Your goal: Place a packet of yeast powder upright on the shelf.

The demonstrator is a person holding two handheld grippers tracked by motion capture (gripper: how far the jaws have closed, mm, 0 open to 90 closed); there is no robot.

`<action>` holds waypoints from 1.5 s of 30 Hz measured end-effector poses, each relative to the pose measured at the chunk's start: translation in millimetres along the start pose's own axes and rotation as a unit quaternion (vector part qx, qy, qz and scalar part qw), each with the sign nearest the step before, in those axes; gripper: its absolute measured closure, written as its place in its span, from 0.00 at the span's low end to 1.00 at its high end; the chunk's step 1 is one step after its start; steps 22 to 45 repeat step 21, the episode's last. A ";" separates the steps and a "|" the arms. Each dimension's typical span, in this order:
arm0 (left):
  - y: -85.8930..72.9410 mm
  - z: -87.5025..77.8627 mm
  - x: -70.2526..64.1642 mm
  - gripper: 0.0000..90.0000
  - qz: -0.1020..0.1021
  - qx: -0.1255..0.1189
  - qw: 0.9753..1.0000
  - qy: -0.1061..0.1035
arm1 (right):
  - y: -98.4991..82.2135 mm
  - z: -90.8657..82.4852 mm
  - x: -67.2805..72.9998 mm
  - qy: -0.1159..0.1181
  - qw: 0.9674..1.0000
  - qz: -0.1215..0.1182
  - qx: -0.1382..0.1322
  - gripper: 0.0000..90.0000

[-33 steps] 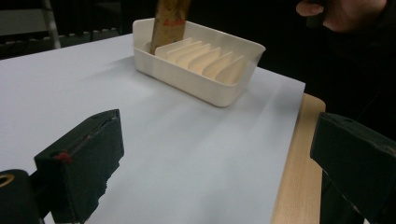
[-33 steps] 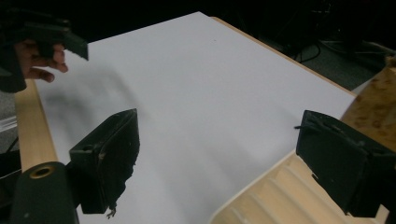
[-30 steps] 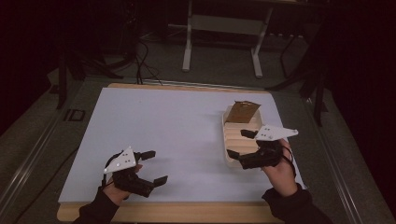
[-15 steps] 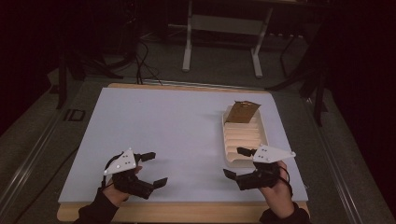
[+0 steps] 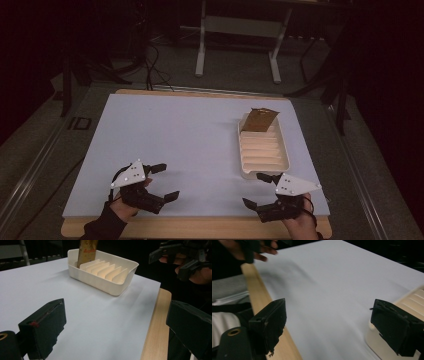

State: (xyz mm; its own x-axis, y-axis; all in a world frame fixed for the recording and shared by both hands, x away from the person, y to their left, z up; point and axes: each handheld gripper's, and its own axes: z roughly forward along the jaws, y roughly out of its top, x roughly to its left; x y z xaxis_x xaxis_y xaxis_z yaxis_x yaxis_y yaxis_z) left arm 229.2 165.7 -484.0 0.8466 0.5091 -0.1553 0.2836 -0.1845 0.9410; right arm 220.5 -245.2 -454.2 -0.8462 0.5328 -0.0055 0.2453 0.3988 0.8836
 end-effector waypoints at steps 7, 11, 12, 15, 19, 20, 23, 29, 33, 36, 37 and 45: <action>-0.9 0.5 -0.2 0.04 -0.002 0.001 1.000 -0.001 | -13.2 3.0 -0.4 -0.002 1.000 0.004 0.016 0.15; -2.8 2.1 -0.6 0.04 -0.003 0.006 1.000 -0.003 | -18.7 2.4 -0.6 -0.001 1.000 0.005 0.023 0.15; -2.9 2.2 -0.6 0.04 -0.002 0.006 1.000 -0.003 | -20.2 2.3 -0.9 0.004 1.000 0.009 0.023 0.15; -3.1 2.7 -0.8 0.04 -0.002 0.005 1.000 -0.004 | -22.2 3.8 -1.7 0.005 1.000 0.010 0.029 0.15; -4.0 4.5 -1.2 0.04 -0.002 0.008 1.000 -0.006 | -21.4 4.8 -0.1 0.010 1.000 0.003 0.027 0.15; -4.0 4.8 -1.3 0.04 -0.001 0.008 1.000 -0.006 | -21.3 5.2 0.2 0.012 1.000 0.001 0.028 0.15; -3.8 5.0 -1.4 0.04 0.000 0.009 1.000 -0.006 | -21.3 5.7 0.3 0.012 0.999 -0.002 0.030 0.15; -3.8 5.0 -1.4 0.04 0.000 0.009 1.000 -0.006 | -21.3 5.7 0.3 0.012 0.999 -0.002 0.030 0.15; -3.8 5.0 -1.4 0.04 0.000 0.009 1.000 -0.006 | -21.3 5.7 0.3 0.012 0.999 -0.002 0.030 0.15; -3.8 5.0 -1.4 0.04 0.000 0.009 1.000 -0.006 | -21.3 5.7 0.3 0.012 0.999 -0.002 0.030 0.15; -3.8 5.0 -1.4 0.04 0.000 0.009 1.000 -0.006 | -21.3 5.7 0.3 0.012 0.999 -0.002 0.030 0.15; -3.8 5.0 -1.4 0.04 0.000 0.009 1.000 -0.006 | -21.3 5.7 0.3 0.012 0.999 -0.002 0.030 0.15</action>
